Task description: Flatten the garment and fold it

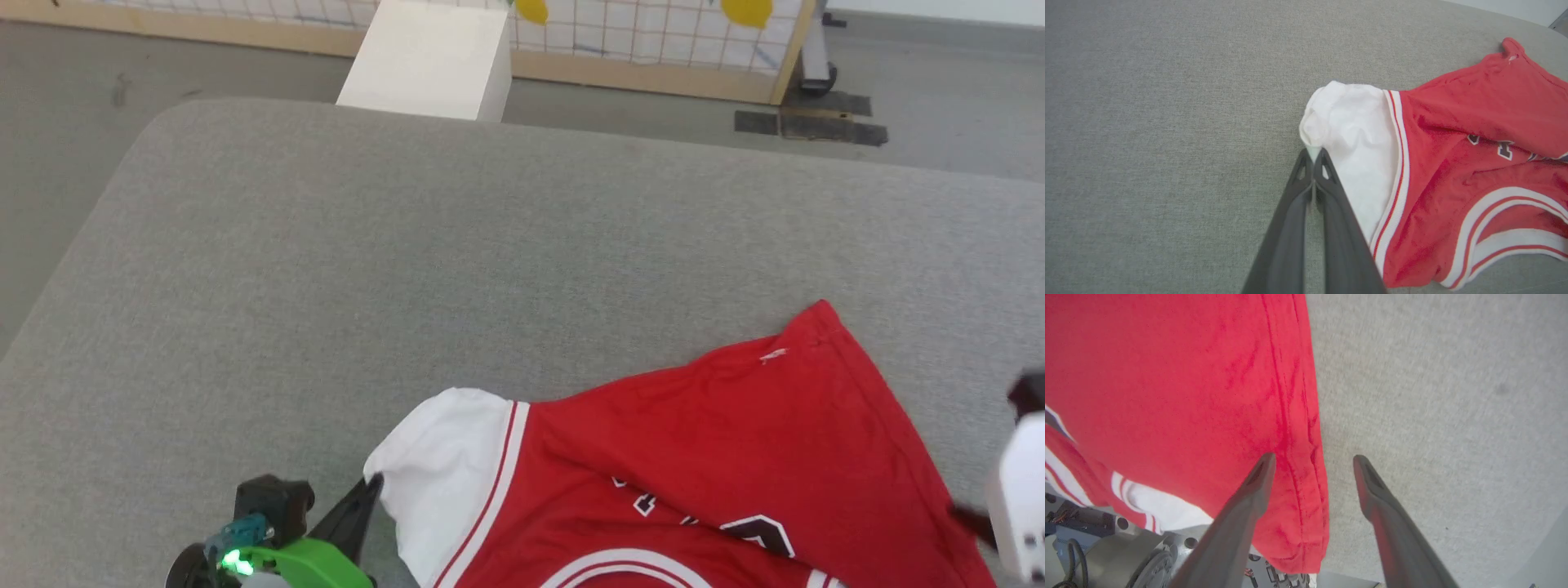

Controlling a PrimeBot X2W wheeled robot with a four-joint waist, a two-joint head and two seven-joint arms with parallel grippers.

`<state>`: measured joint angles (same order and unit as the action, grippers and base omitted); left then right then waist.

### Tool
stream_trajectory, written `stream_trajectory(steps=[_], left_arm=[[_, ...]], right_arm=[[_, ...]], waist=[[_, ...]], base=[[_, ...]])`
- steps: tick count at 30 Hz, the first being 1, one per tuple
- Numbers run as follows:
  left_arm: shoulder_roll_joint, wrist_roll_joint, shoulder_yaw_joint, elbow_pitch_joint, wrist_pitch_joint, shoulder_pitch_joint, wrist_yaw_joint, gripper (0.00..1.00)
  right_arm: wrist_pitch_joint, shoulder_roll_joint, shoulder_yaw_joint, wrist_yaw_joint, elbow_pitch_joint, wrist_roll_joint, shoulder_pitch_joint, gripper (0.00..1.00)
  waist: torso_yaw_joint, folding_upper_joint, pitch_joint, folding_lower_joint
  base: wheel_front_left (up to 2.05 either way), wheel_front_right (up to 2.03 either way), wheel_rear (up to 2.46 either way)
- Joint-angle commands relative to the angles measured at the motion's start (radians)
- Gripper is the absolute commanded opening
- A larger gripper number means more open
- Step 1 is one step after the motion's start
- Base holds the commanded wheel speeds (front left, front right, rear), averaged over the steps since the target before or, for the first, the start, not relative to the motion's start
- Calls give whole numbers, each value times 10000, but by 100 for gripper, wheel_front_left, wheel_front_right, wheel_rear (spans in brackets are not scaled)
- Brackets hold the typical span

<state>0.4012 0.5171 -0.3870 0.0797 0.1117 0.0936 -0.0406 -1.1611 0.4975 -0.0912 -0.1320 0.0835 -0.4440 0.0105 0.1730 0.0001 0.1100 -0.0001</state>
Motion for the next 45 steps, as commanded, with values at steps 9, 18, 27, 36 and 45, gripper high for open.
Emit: stream_trajectory(steps=[9,18,27,36,45], left_arm=[[-168,-364,-311,752,-21,-712,-5,0],[-527,-522,-713,924,-116,-1149,62,0],[-659,-487,-828,627,-237,-1332,102,0],[-604,-419,-751,441,-299,-1376,45,0],[-296,-403,-443,428,-377,-1461,-61,0]], right_arm=[[241,-166,978,13,-1042,683,-3243,100],[444,-134,1622,13,-3089,1596,-5010,100],[116,199,2766,13,-4427,1614,-4653,100],[250,390,3194,13,-4624,1171,-4431,0],[2412,229,3082,13,-4637,954,-5231,0]], waist=[[1052,-1,1314,1],[1846,-1,2320,1],[2137,-1,2542,1],[1931,-1,2457,1],[1273,-1,1517,1]], base=[[0,0,0],[0,0,0],[0,0,0],[0,0,0],[0,0,0]])
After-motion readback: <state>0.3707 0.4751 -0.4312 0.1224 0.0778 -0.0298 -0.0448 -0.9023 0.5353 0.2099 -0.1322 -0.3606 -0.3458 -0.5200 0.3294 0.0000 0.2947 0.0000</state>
